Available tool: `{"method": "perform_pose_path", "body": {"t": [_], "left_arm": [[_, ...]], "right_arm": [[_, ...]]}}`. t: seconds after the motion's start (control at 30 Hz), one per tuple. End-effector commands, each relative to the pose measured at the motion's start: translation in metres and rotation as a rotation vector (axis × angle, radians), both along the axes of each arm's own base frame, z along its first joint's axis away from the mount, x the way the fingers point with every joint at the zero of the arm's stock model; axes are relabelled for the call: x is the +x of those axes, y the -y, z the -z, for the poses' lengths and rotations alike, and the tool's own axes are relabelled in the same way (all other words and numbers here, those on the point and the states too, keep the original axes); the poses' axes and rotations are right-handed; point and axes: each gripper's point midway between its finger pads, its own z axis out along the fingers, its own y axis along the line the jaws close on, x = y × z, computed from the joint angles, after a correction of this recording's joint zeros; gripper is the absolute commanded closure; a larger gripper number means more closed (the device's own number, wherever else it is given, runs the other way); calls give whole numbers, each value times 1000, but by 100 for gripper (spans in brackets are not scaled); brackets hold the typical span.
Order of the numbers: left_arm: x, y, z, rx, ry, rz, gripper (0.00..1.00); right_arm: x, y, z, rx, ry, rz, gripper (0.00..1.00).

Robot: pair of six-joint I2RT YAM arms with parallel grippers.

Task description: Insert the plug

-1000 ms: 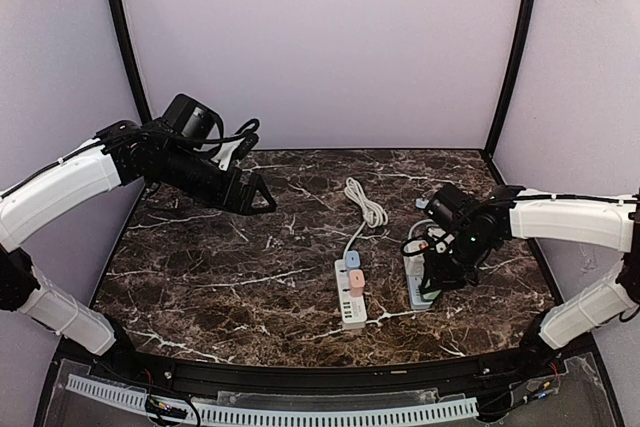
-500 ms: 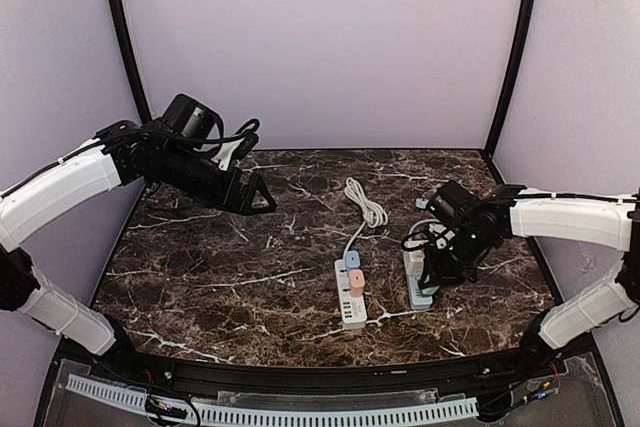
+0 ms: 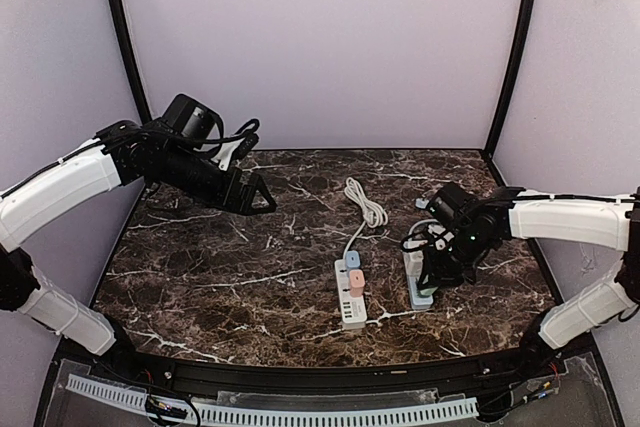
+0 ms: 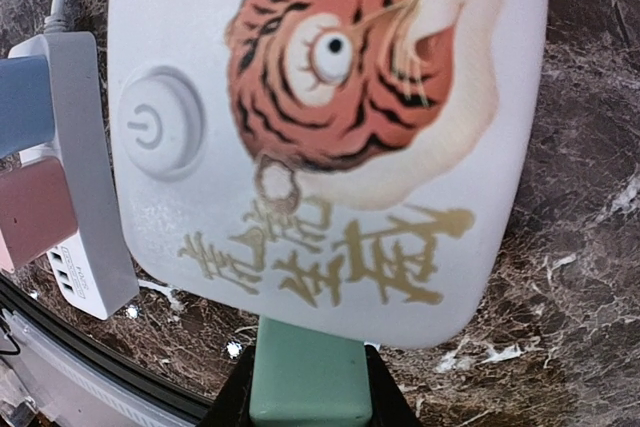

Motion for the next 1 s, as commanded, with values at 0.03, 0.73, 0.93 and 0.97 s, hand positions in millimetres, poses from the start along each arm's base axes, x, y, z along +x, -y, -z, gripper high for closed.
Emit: {"method": "perform_pose_path", "body": {"t": [0.03, 0.73, 0.93, 0.97], "left_arm": [[-6, -8, -1, 18, -3, 2, 1], [-6, -8, -3, 14, 3, 1, 1], [-6, -8, -3, 15, 3, -1, 1], [-6, -9, -2, 16, 2, -2, 1]], "right_arm": [[-10, 12, 12, -50, -42, 15, 100], [-2, 19, -1, -148, -69, 47, 100], [1, 17, -3, -160, -76, 57, 100], [2, 16, -4, -158, -75, 61, 100]]}}
